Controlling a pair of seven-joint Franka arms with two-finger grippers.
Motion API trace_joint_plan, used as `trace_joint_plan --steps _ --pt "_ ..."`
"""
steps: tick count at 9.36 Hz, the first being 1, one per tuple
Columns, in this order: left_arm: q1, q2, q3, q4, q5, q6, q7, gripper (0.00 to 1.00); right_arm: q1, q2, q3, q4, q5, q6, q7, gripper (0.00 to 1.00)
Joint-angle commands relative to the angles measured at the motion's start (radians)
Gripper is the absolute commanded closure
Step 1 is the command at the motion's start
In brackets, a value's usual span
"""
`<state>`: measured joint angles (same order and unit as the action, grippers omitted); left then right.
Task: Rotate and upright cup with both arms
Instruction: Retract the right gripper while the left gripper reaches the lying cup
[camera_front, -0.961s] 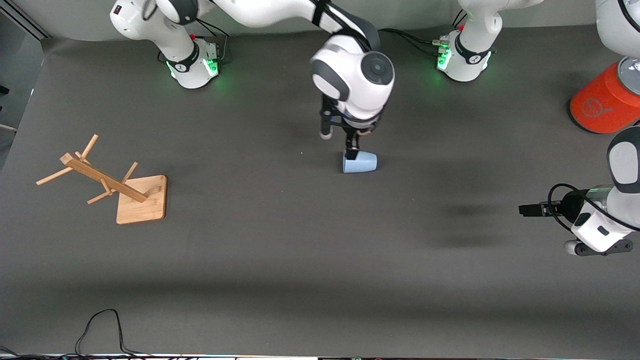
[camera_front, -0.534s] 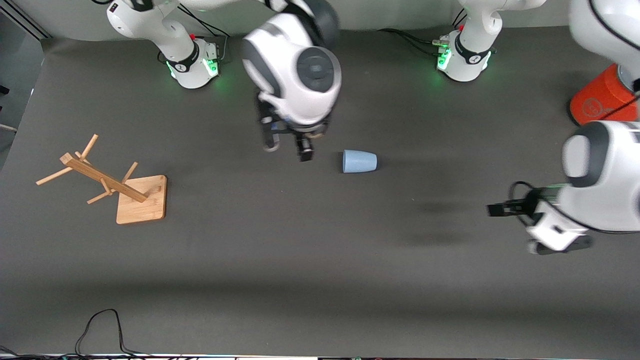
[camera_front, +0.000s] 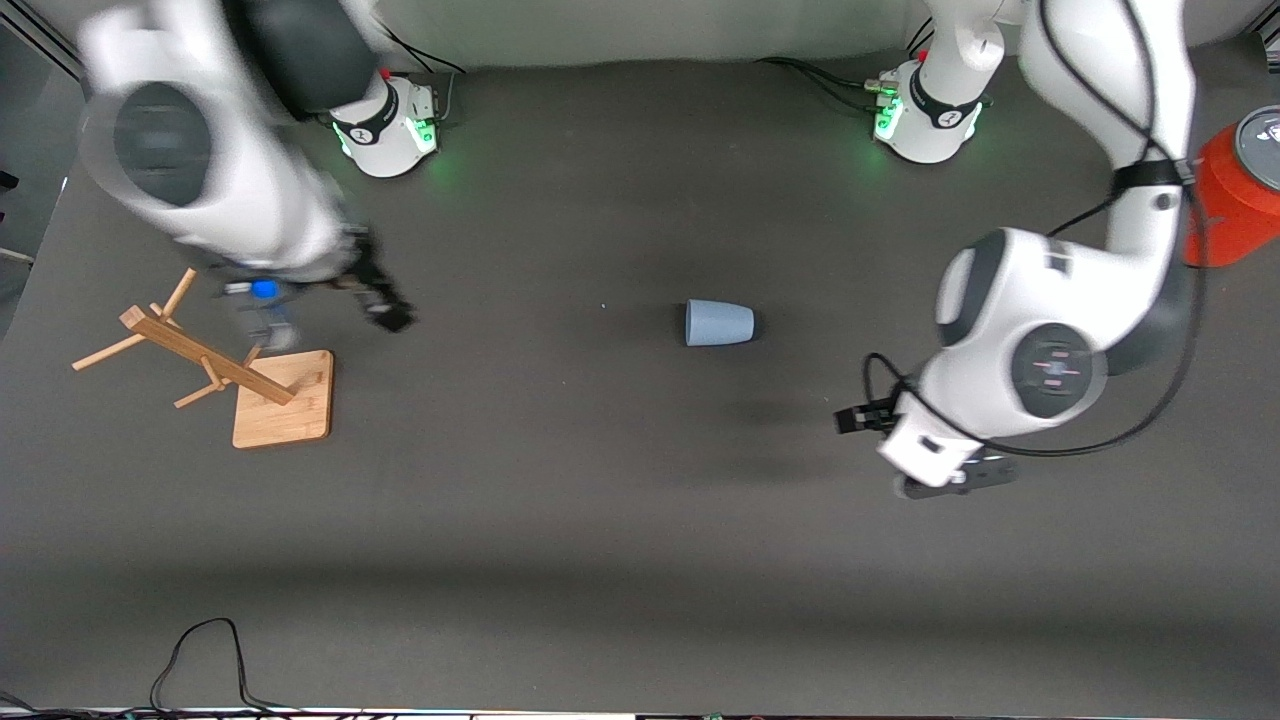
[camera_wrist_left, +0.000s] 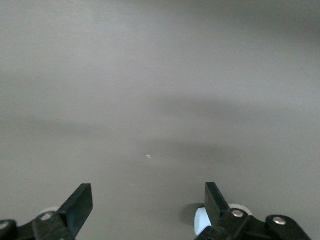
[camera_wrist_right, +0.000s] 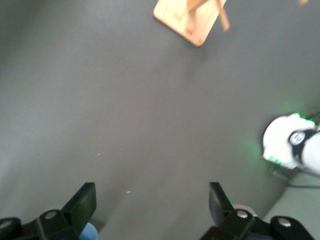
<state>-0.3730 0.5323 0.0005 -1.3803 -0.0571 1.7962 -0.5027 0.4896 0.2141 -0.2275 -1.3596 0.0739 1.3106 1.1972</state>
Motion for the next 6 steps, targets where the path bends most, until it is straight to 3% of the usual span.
trace_joint_plan --steps 1,6 --pt "-0.152 0.131 0.021 0.18 0.098 -0.012 -0.187 0.0 -0.154 -0.145 0.016 -0.169 -0.003 0.079 -0.323 0.0" --pt "-0.34 0.164 0.021 0.214 0.265 -0.105 -0.257 0.0 -0.388 -0.16 0.048 -0.19 -0.028 0.203 -0.952 0.0"
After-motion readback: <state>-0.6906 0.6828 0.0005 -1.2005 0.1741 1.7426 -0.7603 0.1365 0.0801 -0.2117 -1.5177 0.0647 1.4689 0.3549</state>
